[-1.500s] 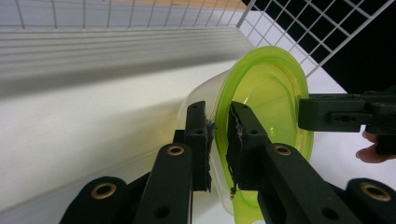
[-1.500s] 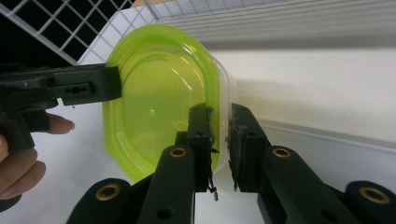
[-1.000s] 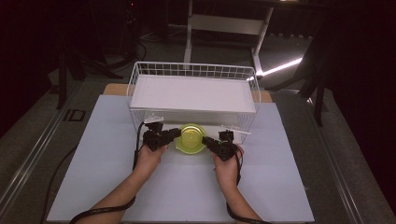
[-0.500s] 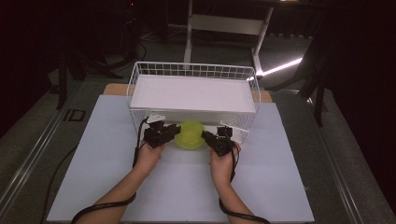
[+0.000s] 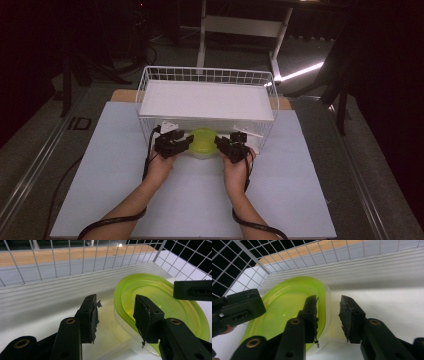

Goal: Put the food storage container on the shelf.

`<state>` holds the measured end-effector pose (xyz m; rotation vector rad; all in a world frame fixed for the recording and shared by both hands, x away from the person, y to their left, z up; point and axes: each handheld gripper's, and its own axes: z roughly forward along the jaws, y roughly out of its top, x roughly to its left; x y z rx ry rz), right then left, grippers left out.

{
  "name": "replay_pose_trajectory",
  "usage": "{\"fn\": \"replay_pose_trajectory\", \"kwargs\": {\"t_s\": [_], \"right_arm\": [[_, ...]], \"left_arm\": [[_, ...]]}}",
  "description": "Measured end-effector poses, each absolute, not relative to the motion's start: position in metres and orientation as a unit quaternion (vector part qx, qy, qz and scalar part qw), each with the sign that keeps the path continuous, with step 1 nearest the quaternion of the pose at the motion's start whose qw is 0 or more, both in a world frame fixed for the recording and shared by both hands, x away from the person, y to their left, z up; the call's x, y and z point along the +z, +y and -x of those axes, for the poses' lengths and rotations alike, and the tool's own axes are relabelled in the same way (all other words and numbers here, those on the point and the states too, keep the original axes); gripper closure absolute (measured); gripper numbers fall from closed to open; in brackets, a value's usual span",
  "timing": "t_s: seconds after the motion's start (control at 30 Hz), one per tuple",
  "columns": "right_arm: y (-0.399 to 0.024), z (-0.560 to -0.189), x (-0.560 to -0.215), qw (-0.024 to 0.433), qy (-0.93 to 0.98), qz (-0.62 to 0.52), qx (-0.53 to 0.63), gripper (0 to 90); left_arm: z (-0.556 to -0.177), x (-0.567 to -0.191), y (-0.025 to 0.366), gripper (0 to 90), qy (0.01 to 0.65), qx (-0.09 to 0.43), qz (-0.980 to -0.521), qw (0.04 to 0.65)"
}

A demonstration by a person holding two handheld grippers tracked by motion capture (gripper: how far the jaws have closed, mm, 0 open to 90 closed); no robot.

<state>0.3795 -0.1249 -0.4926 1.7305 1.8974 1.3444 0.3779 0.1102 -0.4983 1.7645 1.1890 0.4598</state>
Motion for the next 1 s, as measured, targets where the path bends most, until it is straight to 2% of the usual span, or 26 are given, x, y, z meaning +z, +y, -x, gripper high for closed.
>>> {"fn": "replay_pose_trajectory", "kwargs": {"t_s": [0.03,0.07,0.13,0.5,0.57,0.73,0.83,0.9,0.93,0.97,1.0], "right_arm": [[-0.126,-0.38,-0.492,0.119,0.647,-0.591,0.466,58.4],[-0.126,-0.38,-0.492,0.119,0.647,-0.591,0.466,58.4],[-0.126,-0.378,-0.489,0.128,0.647,-0.583,0.475,52.7],[-0.128,-0.358,-0.475,0.134,0.658,-0.555,0.49,49.4],[-0.131,-0.346,-0.475,0.129,0.661,-0.55,0.495,52.5],[-0.13,-0.332,-0.485,0.123,0.677,-0.543,0.482,52.2],[-0.136,-0.32,-0.491,0.129,0.691,-0.529,0.474,62.1],[-0.136,-0.318,-0.493,0.132,0.697,-0.527,0.468,64.2],[-0.136,-0.316,-0.496,0.13,0.701,-0.527,0.462,67.7],[-0.133,-0.315,-0.502,0.127,0.709,-0.525,0.452,71.1],[-0.133,-0.315,-0.502,0.127,0.709,-0.525,0.452,71.1]], "left_arm": [[-0.378,-0.498,0.11,49.8,0.486,0.191,-0.716,0.463],[-0.379,-0.498,0.11,48.9,0.488,0.188,-0.717,0.462],[-0.378,-0.498,0.111,47.5,0.487,0.191,-0.716,0.462],[-0.368,-0.491,0.122,44.5,0.482,0.191,-0.712,0.474],[-0.364,-0.491,0.123,42.5,0.478,0.194,-0.713,0.475],[-0.354,-0.49,0.126,42.5,0.476,0.181,-0.713,0.482],[-0.345,-0.488,0.129,37.9,0.472,0.18,-0.713,0.487],[-0.338,-0.486,0.131,36.4,0.474,0.175,-0.707,0.495],[-0.335,-0.486,0.133,33.2,0.47,0.171,-0.707,0.5],[-0.327,-0.485,0.136,21.1,0.45,0.159,-0.712,0.514],[-0.327,-0.485,0.136,20.3,0.45,0.159,-0.712,0.514]]}}
